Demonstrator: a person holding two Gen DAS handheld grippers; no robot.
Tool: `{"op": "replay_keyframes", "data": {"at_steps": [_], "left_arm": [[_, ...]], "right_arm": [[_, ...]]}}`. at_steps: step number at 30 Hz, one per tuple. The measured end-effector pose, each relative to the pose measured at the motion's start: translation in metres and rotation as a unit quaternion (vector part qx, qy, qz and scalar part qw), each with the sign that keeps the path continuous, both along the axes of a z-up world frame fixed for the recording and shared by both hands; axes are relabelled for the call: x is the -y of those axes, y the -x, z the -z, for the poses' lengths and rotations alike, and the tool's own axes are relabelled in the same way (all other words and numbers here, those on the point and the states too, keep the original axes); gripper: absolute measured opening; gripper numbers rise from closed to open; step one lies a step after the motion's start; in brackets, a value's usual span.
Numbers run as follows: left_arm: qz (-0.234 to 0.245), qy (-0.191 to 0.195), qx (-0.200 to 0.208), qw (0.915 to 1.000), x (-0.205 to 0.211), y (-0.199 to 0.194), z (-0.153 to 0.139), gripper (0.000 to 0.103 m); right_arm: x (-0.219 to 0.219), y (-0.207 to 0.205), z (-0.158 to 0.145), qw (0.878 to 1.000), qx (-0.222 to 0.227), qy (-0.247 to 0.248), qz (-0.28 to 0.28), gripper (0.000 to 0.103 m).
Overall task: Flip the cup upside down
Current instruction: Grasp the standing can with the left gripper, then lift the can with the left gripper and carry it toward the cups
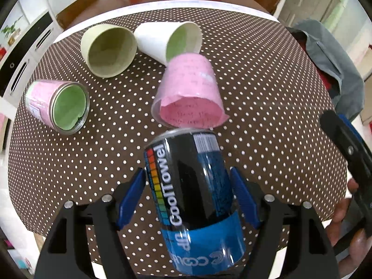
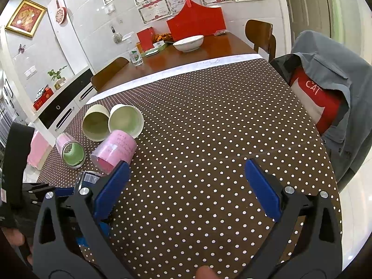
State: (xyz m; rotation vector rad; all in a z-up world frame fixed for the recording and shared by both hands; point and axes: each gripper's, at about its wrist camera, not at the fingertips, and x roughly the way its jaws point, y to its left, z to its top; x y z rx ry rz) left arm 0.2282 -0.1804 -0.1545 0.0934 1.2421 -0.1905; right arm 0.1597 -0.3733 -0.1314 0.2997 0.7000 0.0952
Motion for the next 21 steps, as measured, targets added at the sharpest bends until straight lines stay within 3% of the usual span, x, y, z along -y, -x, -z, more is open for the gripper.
{"op": "replay_keyframes", "data": {"at_steps": [8, 10, 15, 21], "left_arm": [[-0.051, 0.061, -0.037, 0.9962, -0.020, -0.007, 0.008, 0.074], [-0.051, 0.073, -0.030, 0.9956, -0.025, -0.004, 0.007, 0.068], [-0.020, 0.075, -0.005, 0.9969, -0.020, 0.004, 0.006, 0.067], [0.017, 0.064, 0.055, 0.9963, -0.012, 0.016, -0.006, 0.067]], "right_arm": [[-0.003, -0.004, -0.004, 1.000, 0.002, 0.000, -0.002, 0.097], [-0.004, -0.005, -0.004, 1.000, 0.003, -0.001, -0.003, 0.097], [-0.006, -0.006, -0.003, 1.000, 0.001, 0.001, -0.007, 0.097], [-0.003, -0.003, 0.000, 1.000, -0.001, 0.000, 0.002, 0.097]]}}
